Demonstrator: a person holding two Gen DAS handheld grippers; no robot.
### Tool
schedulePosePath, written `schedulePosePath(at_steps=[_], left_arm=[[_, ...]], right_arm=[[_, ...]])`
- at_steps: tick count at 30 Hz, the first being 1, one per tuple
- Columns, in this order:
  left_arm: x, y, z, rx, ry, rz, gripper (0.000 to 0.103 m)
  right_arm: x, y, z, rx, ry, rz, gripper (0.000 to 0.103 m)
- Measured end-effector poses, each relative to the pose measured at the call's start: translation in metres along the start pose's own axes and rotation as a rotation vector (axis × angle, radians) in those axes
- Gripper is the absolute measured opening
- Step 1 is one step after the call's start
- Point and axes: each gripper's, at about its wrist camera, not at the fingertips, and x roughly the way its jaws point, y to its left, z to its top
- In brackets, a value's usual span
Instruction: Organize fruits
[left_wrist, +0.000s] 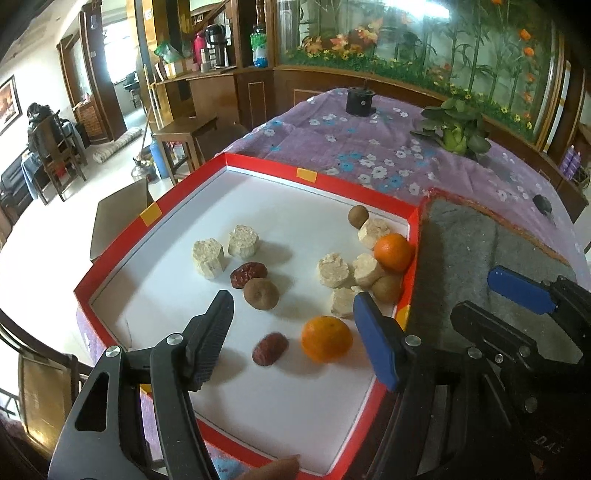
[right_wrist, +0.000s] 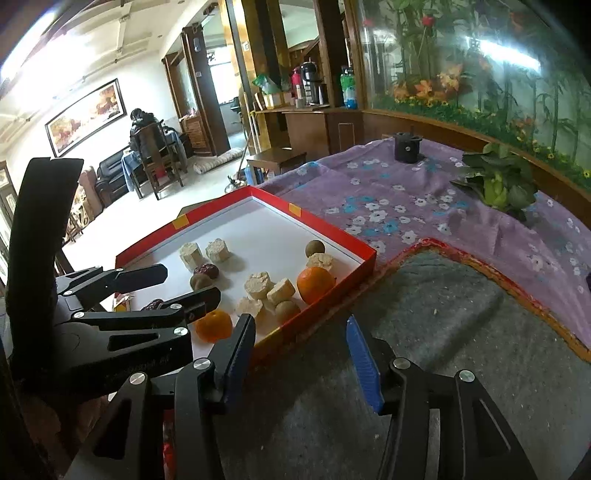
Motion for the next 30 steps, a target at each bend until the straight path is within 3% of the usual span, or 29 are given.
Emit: schedulePosePath(at_steps=[13,25,30], left_arm=[[-0.025,-0.012,-0.003,0.006,-0.069,-0.003,0.068],[-0.030,-0.006,-0.005,-0.022,-0.085,0.005,0.068],[-0.030,0.000,-0.006,-0.038,-0.109,0.047,0.068]], right_arm=[[-0.023,-0.001,-0.010,0.009,-0.050,-0.033,0.064],[-0.023,0.003,-0.014,0.014,-0.041,-0.013,0.065],[-0.020,0.007,-0.013,0.001,-0.031,-0.012,0.065]])
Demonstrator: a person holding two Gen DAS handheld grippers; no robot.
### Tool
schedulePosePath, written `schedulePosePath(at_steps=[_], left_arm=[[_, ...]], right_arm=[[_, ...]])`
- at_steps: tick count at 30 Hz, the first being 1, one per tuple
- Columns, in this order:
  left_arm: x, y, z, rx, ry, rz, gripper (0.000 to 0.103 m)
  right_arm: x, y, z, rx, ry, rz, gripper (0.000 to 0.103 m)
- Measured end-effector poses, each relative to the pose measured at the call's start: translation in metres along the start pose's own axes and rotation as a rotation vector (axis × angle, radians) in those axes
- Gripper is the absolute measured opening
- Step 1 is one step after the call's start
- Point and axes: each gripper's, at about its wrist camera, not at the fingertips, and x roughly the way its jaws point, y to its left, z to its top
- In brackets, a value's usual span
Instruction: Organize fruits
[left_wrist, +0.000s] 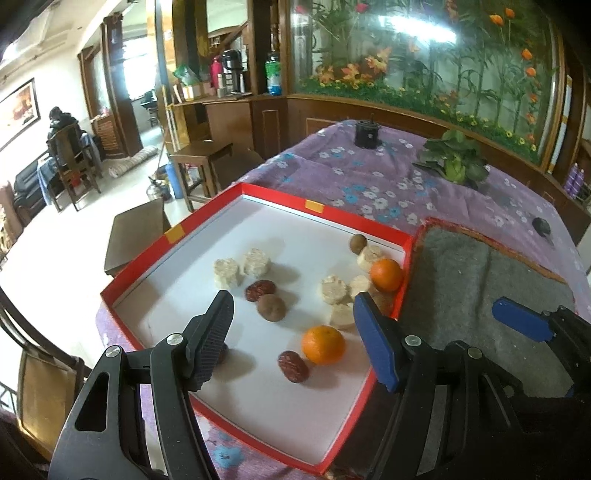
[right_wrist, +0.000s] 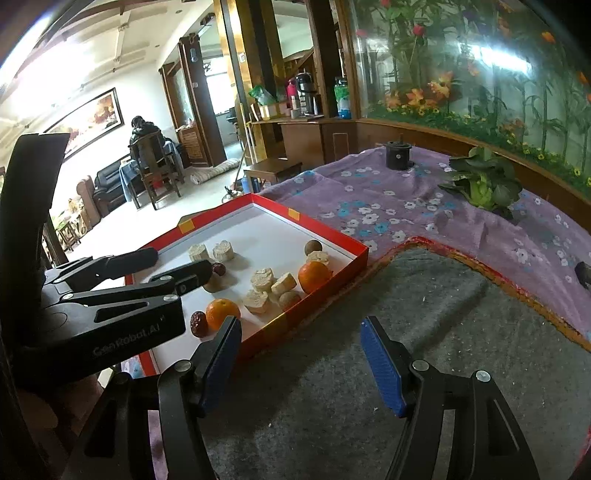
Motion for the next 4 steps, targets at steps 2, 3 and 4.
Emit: schedulePosePath(at_steps=[2,3,4], left_arm=[[0.0021,0.0016,0.0004,-0.003,0.012,0.001,0.068],[0.0029,0.0019,0.0006,-0.005,0.016,0.003,0.068],[0.0034,0.0019,0.0007,-0.009,0.021,0.004,0.068]], right_arm=[[0.0003,0.0018,-0.0004,-0.007,0.001,-0.002,0.065],[0.0006,0.0019,-0.0006,-0.010,0.002,-0.002,0.065],[0.0010,0.0018,-0.0010,-0.012,0.005,-0.002,0.065]])
